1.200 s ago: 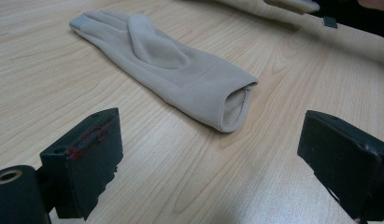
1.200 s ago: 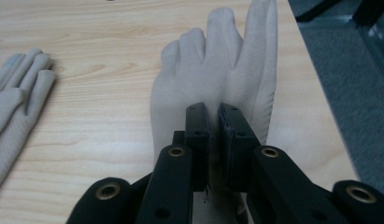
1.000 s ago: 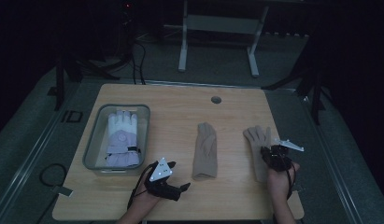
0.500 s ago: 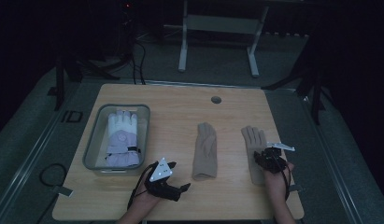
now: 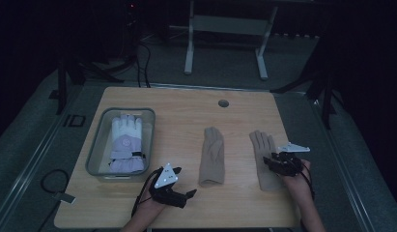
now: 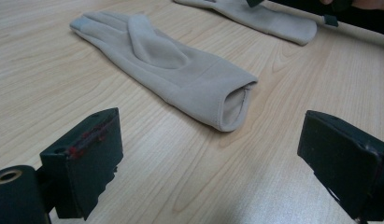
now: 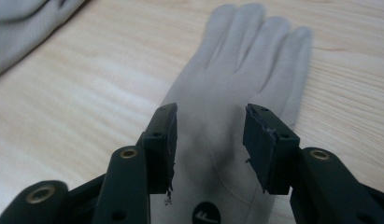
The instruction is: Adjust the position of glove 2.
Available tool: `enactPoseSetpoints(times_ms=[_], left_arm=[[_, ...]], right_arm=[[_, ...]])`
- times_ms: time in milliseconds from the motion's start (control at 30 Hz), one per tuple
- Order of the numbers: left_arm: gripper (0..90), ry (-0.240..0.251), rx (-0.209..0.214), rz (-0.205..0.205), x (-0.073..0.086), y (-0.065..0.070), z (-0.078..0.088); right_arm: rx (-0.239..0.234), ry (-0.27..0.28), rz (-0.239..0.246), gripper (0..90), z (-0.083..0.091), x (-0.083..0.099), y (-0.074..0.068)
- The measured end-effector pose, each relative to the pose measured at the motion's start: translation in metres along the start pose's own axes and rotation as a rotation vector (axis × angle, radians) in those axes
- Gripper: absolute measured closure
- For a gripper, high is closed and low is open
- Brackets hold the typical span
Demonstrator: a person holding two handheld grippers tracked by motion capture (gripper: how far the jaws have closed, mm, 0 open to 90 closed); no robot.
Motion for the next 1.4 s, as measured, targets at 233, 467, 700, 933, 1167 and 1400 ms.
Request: enactPoseSetpoints(times_ms=[233,467,700,933,1167,1400], left_arm=[[6.7,-0.004,0.000,-0.002,0.000,0.000,0.000],[6.7,-0.008,0.002,-0.003,0.002,0.001,-0.001],[6.7,-0.013,0.007,-0.001,0.002,0.002,-0.002],[6.7,-0.015,0.005,-0.002,0.002,0.001,-0.002],[6.7,-0.006,0.002,0.000,0.001,0.000,-0.001],[6.7,-0.007,0.003,-0.007,0.000,0.000,-0.001]], right_arm=[[-0.085,-0.005,0.045,51.2,0.001,0.005,0.010],[-0.126,0.001,0.060,54.7,-0.005,0.018,0.019],[-0.032,-0.006,0.026,83.2,-0.005,0.015,0.008],[0.076,0.019,-0.053,83.7,-0.001,0.001,-0.011],[0.124,0.073,-0.097,83.7,0.006,-0.028,-0.036],[0.135,0.123,-0.119,83.7,0.005,-0.057,-0.064]])
Point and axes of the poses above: each handheld gripper's, and its own axes: z roughly backward along the jaws, x roughly out of its underside, y roughly to its right, the point moved 2 cm from there along -z, roughly forward along the jaws, and after that the axes turned 14 degrees about y, right-handed, at the moved point
